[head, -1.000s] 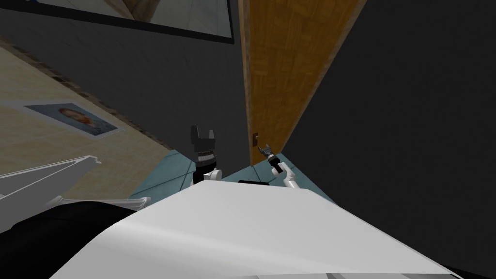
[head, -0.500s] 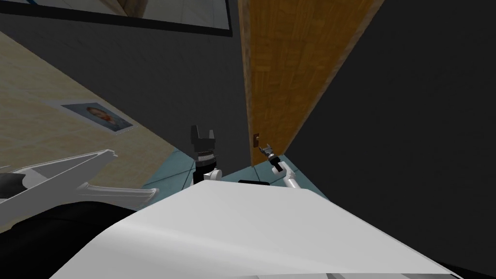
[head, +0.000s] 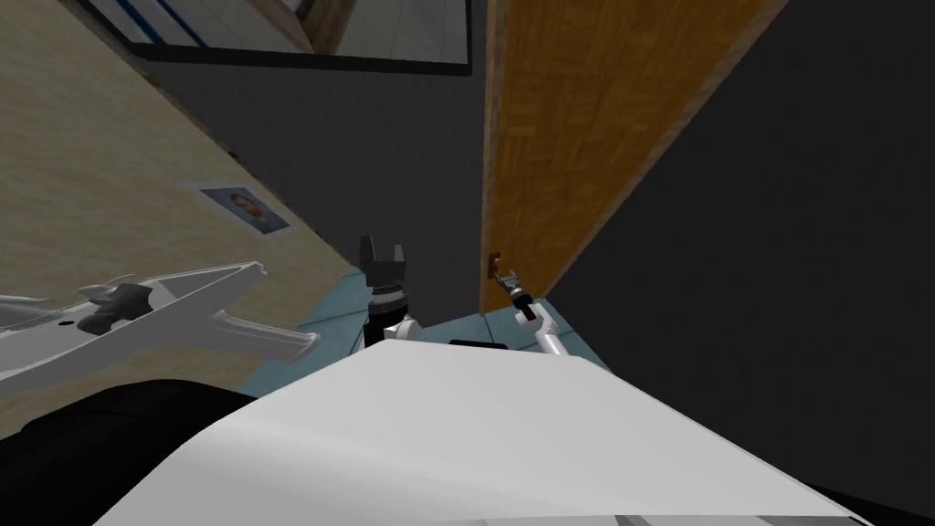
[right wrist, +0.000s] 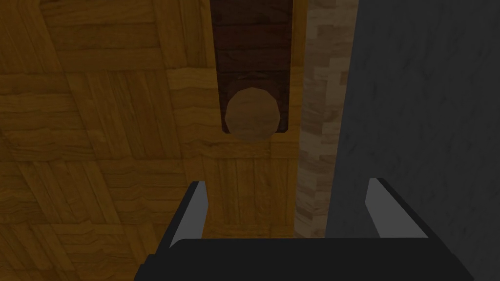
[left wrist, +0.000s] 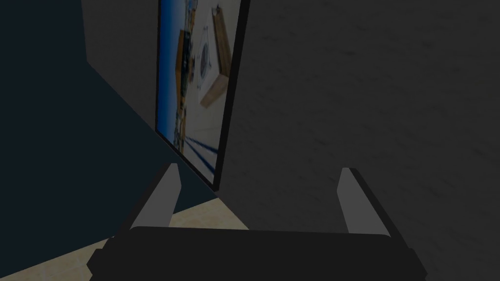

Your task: Pull the door open

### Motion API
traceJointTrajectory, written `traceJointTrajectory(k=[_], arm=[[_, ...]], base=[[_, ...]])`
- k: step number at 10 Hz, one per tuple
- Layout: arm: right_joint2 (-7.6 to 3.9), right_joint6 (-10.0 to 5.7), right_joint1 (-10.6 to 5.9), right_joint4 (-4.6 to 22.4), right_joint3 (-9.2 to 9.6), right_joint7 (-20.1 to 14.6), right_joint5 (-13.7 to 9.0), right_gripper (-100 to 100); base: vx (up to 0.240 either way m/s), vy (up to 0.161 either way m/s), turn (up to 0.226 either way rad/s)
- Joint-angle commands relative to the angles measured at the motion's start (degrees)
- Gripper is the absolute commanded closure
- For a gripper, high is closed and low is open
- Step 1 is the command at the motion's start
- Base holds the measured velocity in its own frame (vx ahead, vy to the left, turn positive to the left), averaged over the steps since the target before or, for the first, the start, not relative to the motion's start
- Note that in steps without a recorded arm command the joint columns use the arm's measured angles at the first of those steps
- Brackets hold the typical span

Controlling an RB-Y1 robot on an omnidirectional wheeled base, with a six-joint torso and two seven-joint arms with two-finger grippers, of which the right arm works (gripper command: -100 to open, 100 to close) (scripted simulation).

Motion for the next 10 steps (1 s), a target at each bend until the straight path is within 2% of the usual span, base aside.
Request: traceJointTrajectory(k=[1, 6, 10], arm=[[0.68, 0.3, -0.93, 1.3, -2.46, 1.4, -0.3, -100], [3.13, 0.62, -3.95, 5.8, -10.38, 5.9, -1.2, -100], [5.21, 0.73, -6.4, 8.7, -15.69, 9.1, -1.9, -100]], base=[[0.009, -0.005, 0.179], [0.024, -0.029, 0.206], [0.031, -0.066, 0.198]])
